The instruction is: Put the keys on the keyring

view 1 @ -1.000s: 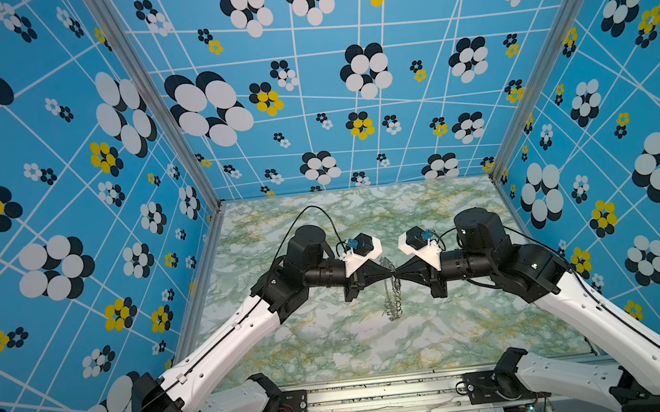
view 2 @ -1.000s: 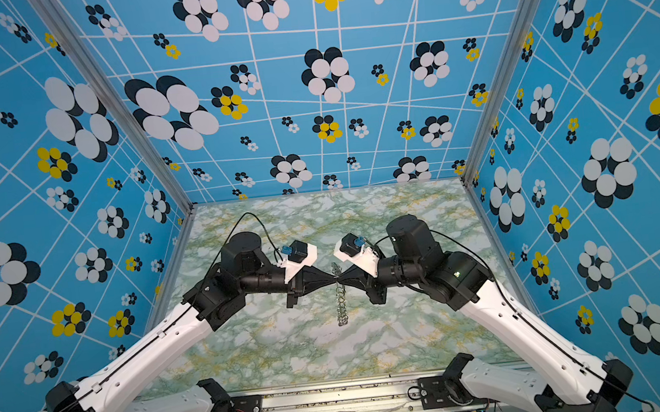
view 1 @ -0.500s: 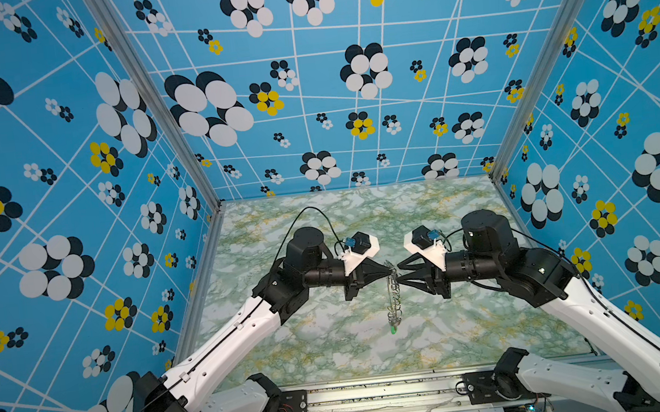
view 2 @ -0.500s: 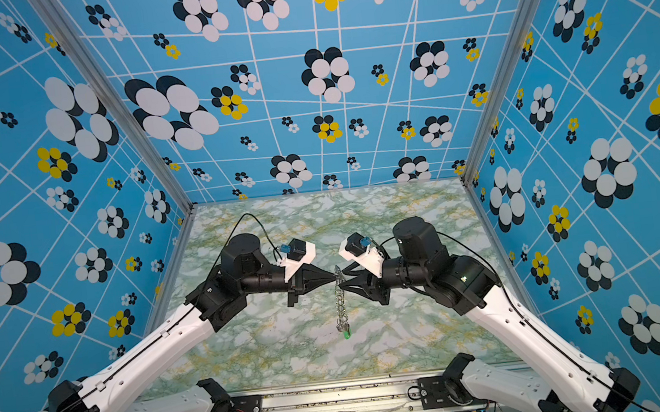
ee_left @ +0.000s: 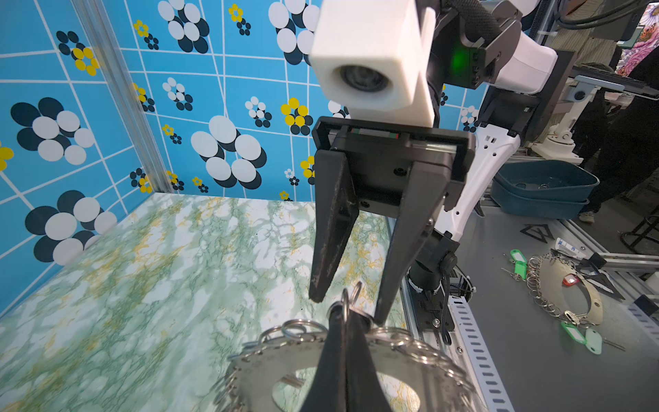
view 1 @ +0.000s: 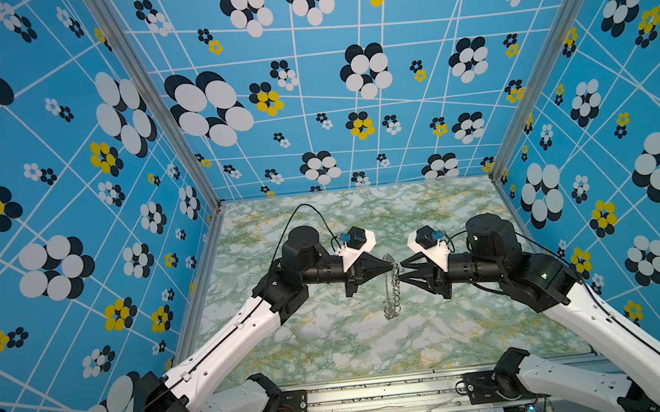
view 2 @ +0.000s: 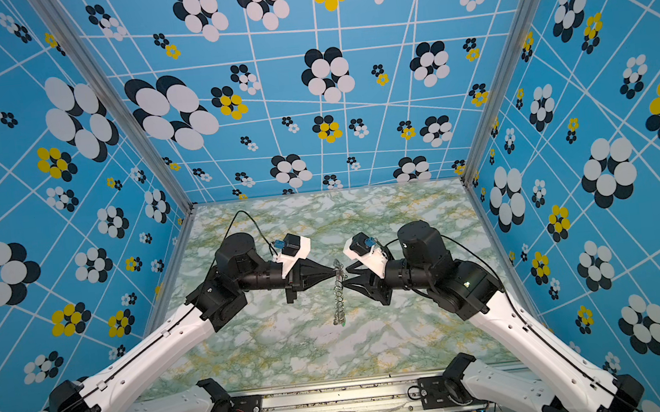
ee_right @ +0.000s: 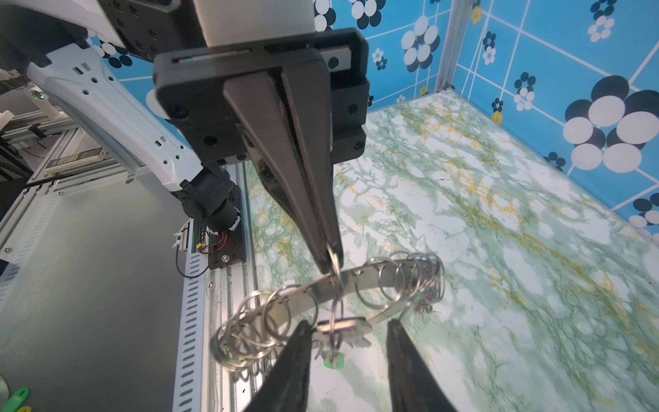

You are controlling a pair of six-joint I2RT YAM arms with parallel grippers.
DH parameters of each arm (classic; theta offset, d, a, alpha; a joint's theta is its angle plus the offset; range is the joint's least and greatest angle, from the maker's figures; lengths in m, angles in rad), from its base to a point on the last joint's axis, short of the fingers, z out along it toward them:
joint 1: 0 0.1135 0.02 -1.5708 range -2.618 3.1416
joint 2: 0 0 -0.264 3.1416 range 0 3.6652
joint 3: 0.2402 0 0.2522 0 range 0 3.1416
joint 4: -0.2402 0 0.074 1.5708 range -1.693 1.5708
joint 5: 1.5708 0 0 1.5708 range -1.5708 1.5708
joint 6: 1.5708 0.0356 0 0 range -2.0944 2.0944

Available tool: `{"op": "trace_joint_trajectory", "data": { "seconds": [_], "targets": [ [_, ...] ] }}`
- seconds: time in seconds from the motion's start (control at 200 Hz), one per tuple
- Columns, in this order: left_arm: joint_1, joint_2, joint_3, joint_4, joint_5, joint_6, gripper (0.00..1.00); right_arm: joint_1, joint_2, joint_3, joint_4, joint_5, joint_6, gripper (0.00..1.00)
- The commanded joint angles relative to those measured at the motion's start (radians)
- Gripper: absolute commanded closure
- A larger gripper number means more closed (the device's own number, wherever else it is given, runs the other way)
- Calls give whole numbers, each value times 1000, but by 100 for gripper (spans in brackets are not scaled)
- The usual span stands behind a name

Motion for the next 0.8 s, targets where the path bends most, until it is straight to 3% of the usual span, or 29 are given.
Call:
{"op": "trace_joint_trajectory", "data": {
  "seconds": [0.0,0.395,0.585,0.795],
  "targets": [
    [0,-28,-13,45,26,-6,100,-6,-19,-9,47,4,20,65],
    [2,-33,-14,54,11,-8,100,-5,-20,-11,22,4,12,87],
    [22,-39,-41,147,2,-66,100,-5,-26,-31,29,3,23,100],
    [47,-44,-68,275,-19,-147,100,-6,-29,-68,53,-40,46,100]
  ]
}}
